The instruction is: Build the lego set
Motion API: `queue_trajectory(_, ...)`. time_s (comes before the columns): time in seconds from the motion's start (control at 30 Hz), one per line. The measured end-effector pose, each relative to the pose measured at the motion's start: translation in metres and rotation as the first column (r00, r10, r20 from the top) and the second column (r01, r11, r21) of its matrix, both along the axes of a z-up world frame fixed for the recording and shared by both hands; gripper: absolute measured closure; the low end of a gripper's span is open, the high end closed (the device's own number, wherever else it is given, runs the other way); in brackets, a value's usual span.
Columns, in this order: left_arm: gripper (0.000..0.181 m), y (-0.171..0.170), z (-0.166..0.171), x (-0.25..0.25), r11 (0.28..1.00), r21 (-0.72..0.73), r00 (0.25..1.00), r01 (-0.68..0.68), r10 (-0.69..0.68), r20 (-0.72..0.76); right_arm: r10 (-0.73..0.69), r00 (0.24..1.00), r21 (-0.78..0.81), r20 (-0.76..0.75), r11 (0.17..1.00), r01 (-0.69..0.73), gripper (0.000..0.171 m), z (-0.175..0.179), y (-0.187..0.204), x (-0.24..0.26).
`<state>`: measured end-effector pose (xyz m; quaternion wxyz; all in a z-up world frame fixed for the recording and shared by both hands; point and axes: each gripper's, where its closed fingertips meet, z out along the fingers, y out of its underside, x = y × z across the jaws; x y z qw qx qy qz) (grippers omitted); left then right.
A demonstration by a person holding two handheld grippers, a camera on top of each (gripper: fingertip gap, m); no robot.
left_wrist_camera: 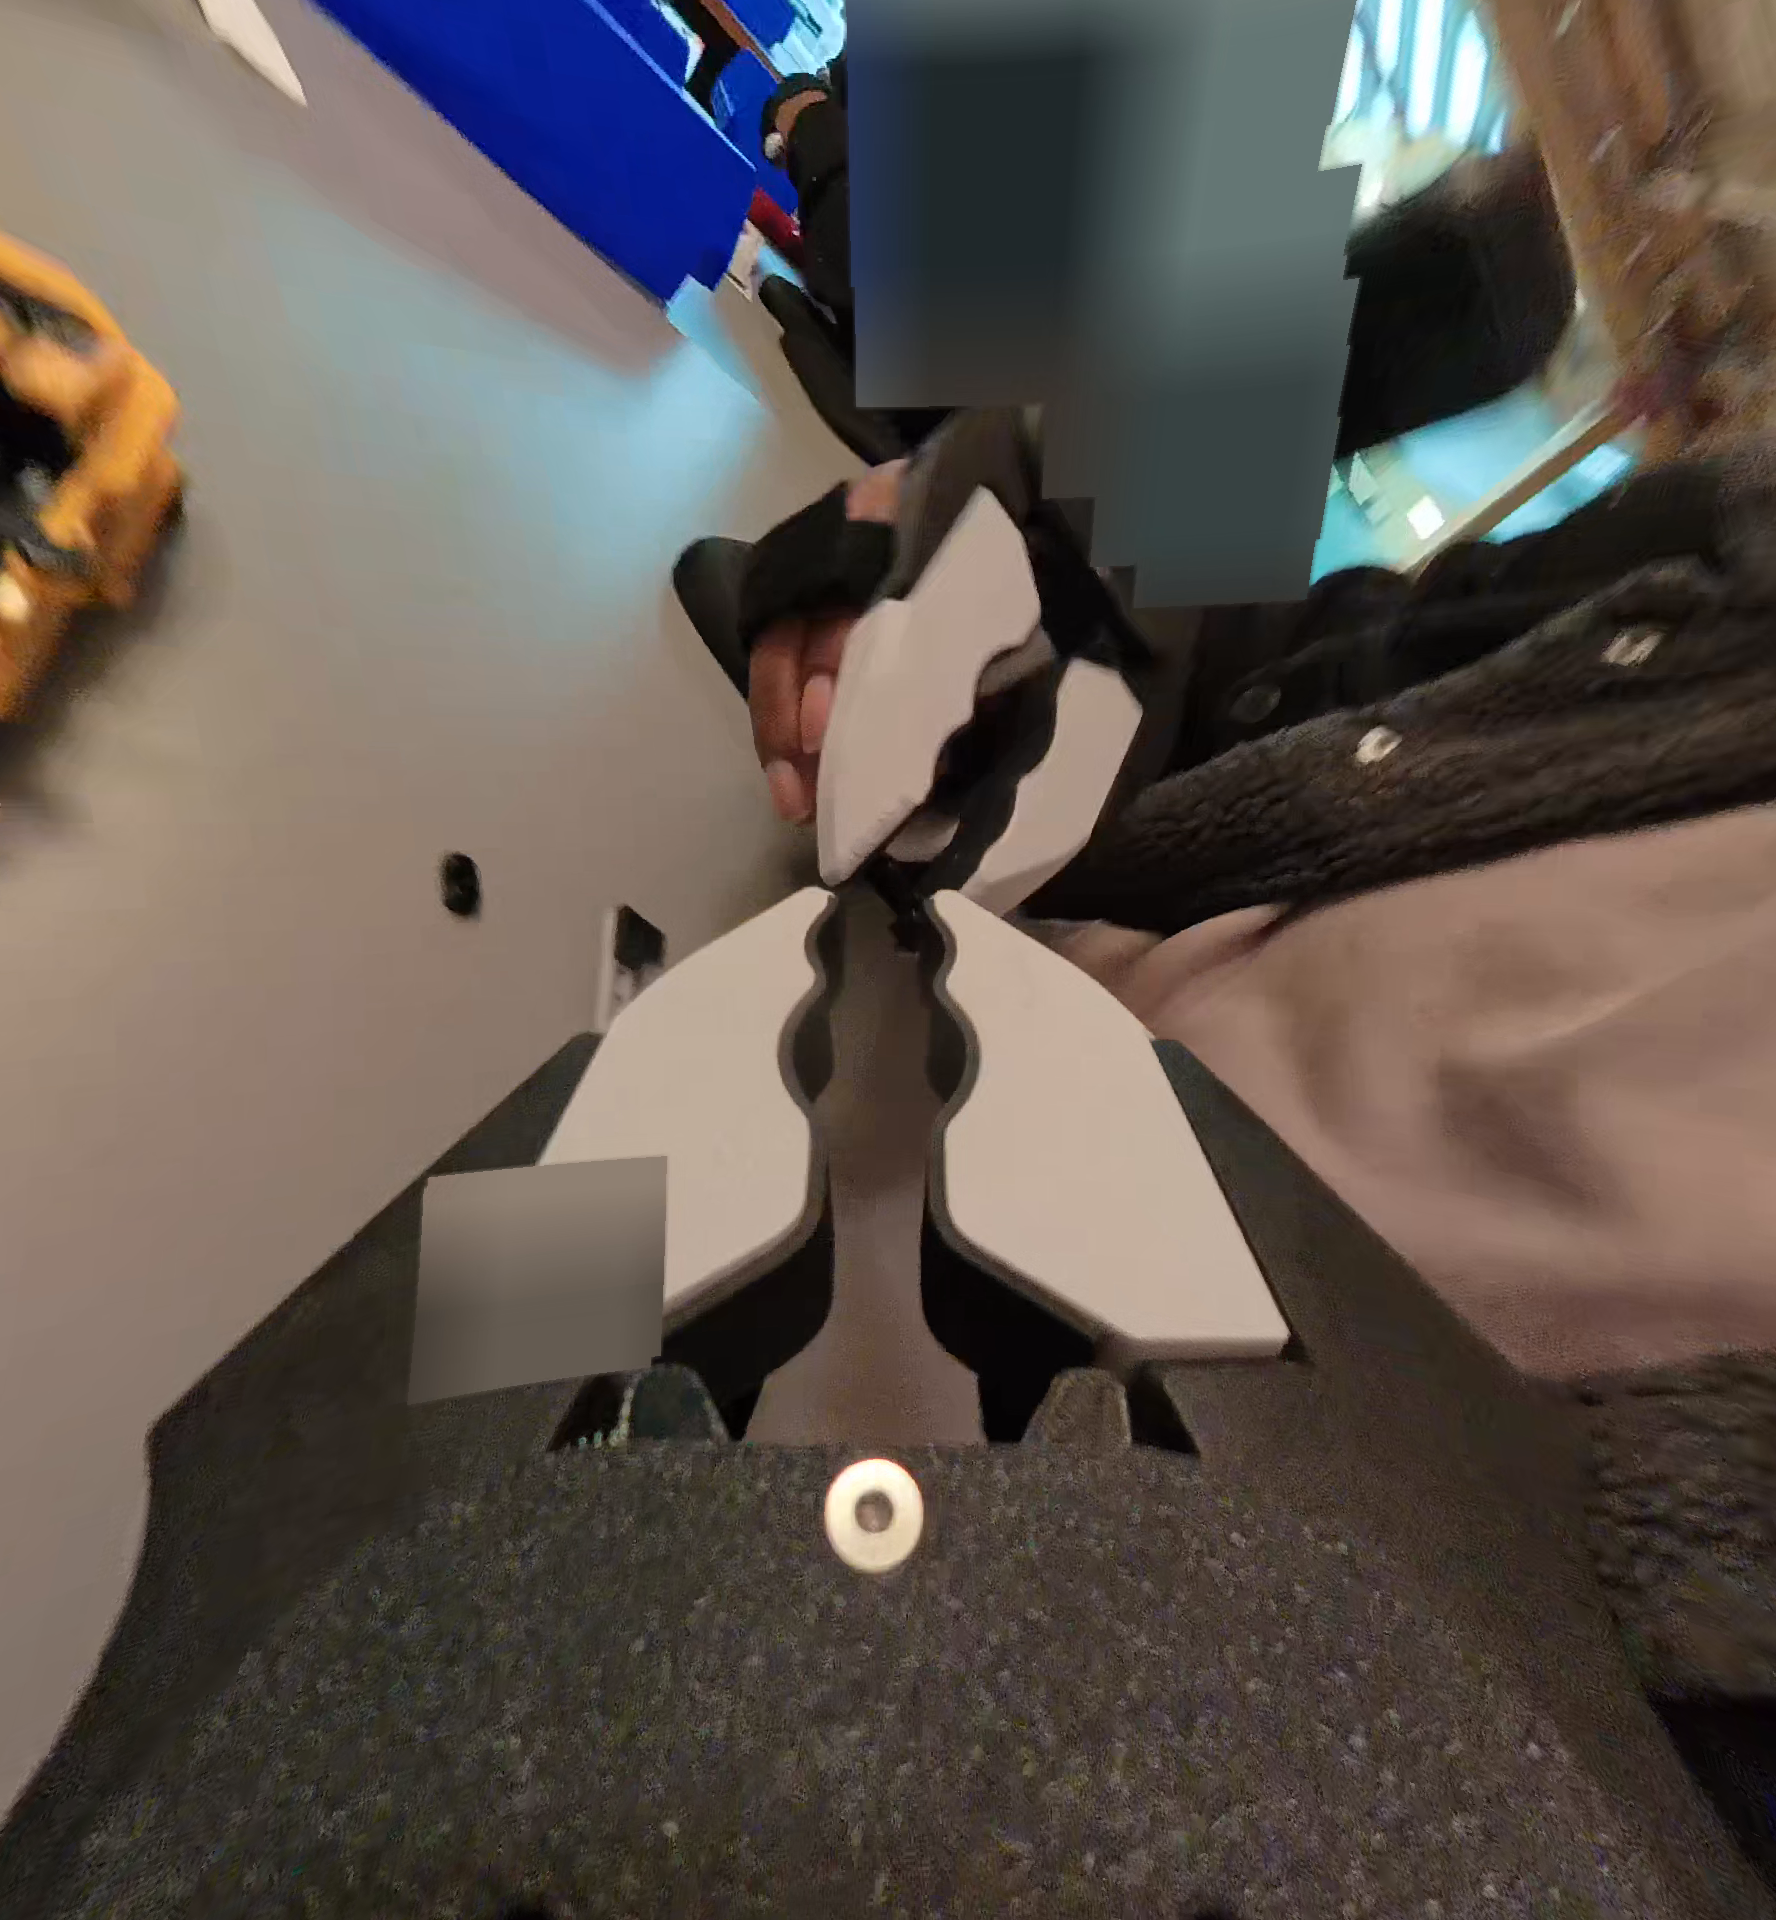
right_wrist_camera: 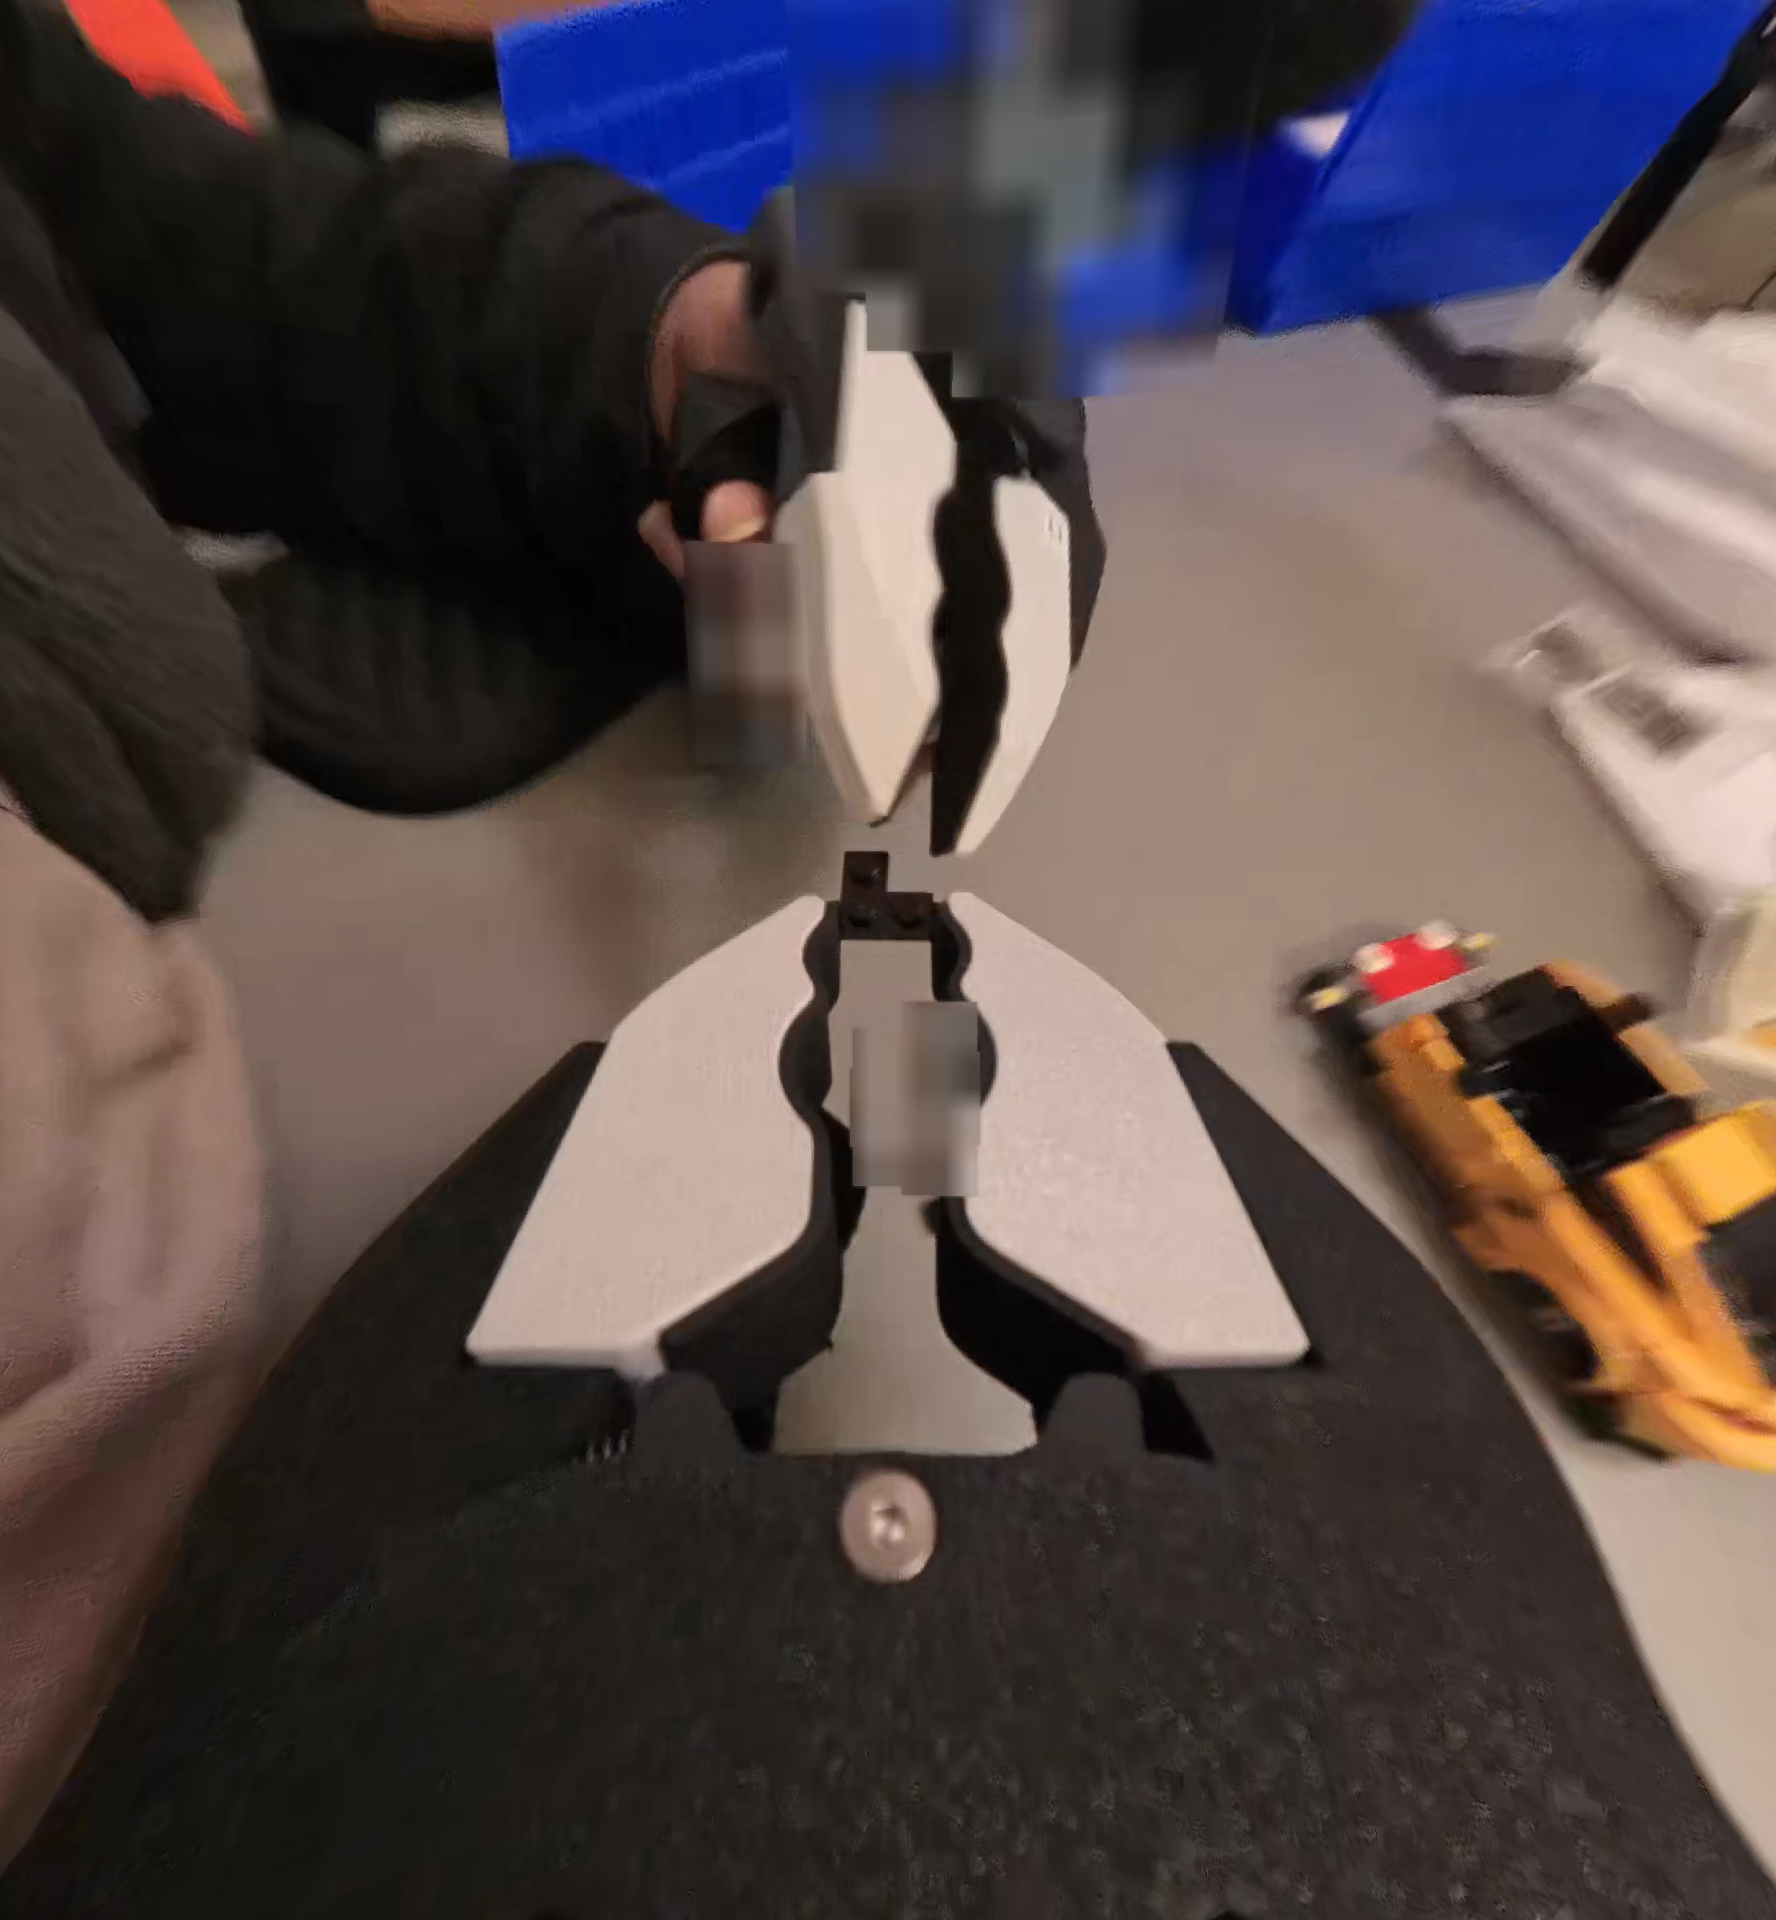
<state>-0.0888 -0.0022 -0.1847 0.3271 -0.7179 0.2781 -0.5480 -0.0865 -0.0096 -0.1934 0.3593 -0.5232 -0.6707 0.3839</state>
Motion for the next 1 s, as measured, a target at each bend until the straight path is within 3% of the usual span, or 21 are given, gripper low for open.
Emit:
queue_trajectory(0.1,0.165,-0.007,-0.001,0.006,0.96,0.276,0.987,0.038,0.006,-0.158,0.035,0.998,-0.304,0.045,0.952,-0.019,0.155,0.002,-0.003,0.005)
queue_trajectory(0.2,0.163,-0.007,-0.007,0.011,0.891,0.447,0.959,0.075,0.058,-0.276,0.095,0.991,-0.478,0.094,0.878,-0.039,0.155,-0.001,-0.009,0.008)
queue_trajectory(0.33,0.169,-0.015,-0.008,0.016,0.821,0.554,0.94,0.142,0.063,-0.335,0.156,0.981,-0.613,0.119,0.788,-0.051,0.155,-0.004,-0.016,0.008)
queue_trajectory(0.47,0.173,-0.013,-0.01,0.016,0.814,0.563,0.928,0.146,0.085,-0.364,0.171,0.978,-0.665,0.121,0.745,-0.048,0.155,-0.006,-0.014,0.008)
queue_trajectory(0.63,0.174,-0.004,-0.003,0.011,0.916,0.4,0.97,0.031,0.069,-0.232,0.095,0.995,-0.561,0.02,0.825,-0.067,0.152,0.0,0.001,0.003)
queue_trajectory(0.77,0.174,0.01,0.016,0.002,0.991,0.091,0.994,-0.098,0.092,0.062,-0.019,0.997,-0.254,-0.08,0.967,-0.002,0.152,0.006,0.021,-0.003)
queue_trajectory(0.87,0.174,0.024,0.025,-0.012,0.98,-0.134,0.951,-0.145,0.175,0.253,-0.09,0.986,0.01,-0.14,0.996,0.092,0.154,0.011,0.03,-0.006)
queue_trajectory(1.0,0.174,0.032,0.025,-0.017,0.949,-0.281,0.902,-0.146,0.245,0.357,-0.203,0.961,0.19,-0.188,0.953,0.238,0.156,0.021,0.04,-0.013)
